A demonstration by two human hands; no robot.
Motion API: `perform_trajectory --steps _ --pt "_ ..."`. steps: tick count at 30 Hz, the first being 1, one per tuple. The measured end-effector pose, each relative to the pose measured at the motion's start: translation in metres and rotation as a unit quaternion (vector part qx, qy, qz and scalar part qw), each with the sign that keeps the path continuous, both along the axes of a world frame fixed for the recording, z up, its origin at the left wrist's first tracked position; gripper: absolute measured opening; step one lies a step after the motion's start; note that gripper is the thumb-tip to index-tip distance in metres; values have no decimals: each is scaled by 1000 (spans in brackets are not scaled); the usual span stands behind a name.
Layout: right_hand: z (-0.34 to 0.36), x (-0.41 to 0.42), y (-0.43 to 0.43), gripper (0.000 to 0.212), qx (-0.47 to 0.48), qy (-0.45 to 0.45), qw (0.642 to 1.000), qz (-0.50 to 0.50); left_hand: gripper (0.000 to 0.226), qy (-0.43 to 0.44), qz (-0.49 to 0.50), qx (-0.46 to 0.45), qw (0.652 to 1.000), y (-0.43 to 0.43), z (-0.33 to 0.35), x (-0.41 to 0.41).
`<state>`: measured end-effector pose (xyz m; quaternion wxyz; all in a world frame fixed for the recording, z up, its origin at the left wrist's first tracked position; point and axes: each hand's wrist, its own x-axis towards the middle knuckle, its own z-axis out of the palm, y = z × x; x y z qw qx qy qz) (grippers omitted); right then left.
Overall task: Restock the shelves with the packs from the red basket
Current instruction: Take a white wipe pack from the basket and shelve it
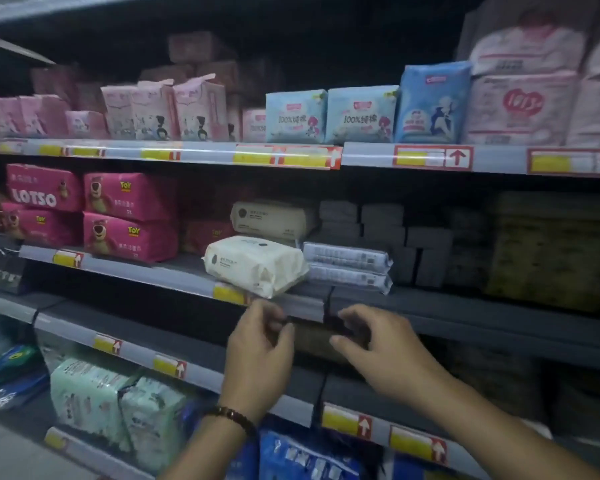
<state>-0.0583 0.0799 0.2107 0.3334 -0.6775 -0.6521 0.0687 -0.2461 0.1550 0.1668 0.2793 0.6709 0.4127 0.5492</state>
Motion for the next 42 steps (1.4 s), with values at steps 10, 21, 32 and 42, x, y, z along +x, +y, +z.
perform_trajectory --steps 10,21,32,42 --pt "-176 101 -205 15 -113 32 986 -119 9 221 -333 -176 900 -162 -194 119" --pt "-332 79 -314 87 -302 156 917 -211 40 580 -351 -171 715 -192 -289 133" --pt "-350 28 -289 106 -379 82 884 -262 32 538 -353 -184 743 -201 -301 137" --pt "-301 91 -298 40 -233 267 873 -335 29 451 -270 -209 825 -183 -301 122"
